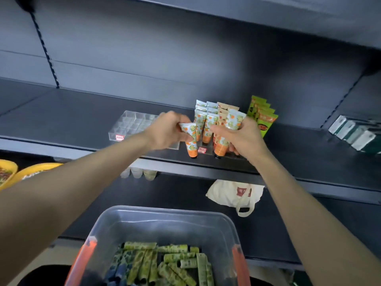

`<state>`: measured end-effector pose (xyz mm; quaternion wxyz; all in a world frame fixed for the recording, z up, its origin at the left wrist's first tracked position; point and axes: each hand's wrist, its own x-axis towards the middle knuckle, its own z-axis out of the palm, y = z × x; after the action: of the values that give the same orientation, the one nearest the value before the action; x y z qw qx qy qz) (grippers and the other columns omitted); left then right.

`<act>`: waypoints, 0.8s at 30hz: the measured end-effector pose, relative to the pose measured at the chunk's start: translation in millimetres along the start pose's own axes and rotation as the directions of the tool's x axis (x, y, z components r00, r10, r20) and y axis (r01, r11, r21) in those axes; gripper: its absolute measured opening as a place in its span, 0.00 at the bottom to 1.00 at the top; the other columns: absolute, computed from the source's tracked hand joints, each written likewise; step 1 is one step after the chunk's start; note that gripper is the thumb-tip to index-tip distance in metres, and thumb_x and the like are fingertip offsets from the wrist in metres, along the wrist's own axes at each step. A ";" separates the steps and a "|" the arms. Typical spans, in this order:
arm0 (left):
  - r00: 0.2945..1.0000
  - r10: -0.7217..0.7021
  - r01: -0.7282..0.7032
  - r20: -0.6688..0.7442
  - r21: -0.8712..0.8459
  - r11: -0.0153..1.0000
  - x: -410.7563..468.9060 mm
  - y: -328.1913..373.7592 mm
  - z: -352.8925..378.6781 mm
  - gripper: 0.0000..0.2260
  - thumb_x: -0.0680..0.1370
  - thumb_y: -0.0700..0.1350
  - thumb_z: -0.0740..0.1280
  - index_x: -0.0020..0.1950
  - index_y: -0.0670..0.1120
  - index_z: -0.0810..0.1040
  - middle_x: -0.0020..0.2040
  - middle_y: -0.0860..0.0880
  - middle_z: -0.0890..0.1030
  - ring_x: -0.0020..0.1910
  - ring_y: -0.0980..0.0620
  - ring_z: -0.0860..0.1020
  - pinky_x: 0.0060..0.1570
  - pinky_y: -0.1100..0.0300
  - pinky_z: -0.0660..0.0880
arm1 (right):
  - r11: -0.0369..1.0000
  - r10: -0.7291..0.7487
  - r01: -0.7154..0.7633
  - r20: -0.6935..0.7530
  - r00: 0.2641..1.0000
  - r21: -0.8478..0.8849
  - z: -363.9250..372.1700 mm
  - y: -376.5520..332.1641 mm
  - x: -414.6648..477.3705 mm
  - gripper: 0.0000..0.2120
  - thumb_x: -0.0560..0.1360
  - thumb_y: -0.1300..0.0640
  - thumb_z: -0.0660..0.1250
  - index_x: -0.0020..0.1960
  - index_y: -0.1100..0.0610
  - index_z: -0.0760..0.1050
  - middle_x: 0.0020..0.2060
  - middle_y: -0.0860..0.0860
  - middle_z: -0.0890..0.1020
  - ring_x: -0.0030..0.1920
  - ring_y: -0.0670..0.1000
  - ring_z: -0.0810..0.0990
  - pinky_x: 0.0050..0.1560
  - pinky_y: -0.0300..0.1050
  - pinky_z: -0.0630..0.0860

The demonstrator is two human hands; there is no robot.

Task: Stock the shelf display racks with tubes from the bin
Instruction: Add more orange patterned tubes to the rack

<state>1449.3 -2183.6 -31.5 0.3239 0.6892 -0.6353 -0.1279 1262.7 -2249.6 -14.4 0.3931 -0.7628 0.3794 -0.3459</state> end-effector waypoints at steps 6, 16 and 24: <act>1.000 0.012 -0.012 0.004 0.046 0.999 38.6 -1.5 -9.9 0.05 0.74 0.41 0.70 0.48 0.41 0.80 0.42 0.43 0.82 0.43 0.46 0.78 0.44 0.61 0.71 | 0.994 0.082 -0.069 0.150 0.985 -0.090 -9.2 -7.9 46.3 0.10 0.78 0.46 0.63 0.51 0.53 0.73 0.38 0.55 0.82 0.36 0.54 0.85 0.46 0.50 0.82; 0.988 0.092 -0.106 0.122 0.116 0.988 69.2 -2.0 -7.2 0.07 0.75 0.41 0.68 0.51 0.40 0.80 0.50 0.41 0.80 0.45 0.46 0.78 0.50 0.57 0.74 | 0.862 -0.089 0.168 0.184 0.979 -0.479 -8.5 -8.2 89.1 0.07 0.72 0.55 0.73 0.45 0.55 0.76 0.39 0.51 0.81 0.41 0.52 0.82 0.42 0.44 0.76; 0.980 0.095 -0.119 0.175 0.130 0.984 82.1 -2.6 1.5 0.09 0.73 0.39 0.70 0.53 0.40 0.80 0.47 0.46 0.82 0.45 0.50 0.77 0.52 0.59 0.73 | 0.781 -0.065 0.216 0.267 0.961 -0.585 7.1 -1.8 97.8 0.07 0.73 0.57 0.71 0.49 0.58 0.80 0.49 0.54 0.83 0.51 0.53 0.80 0.56 0.53 0.76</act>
<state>1463.6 -2262.8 -14.9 0.2266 0.6617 -0.7040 -0.1234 1315.3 -2329.7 6.4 0.1409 -0.9098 0.3636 -0.1423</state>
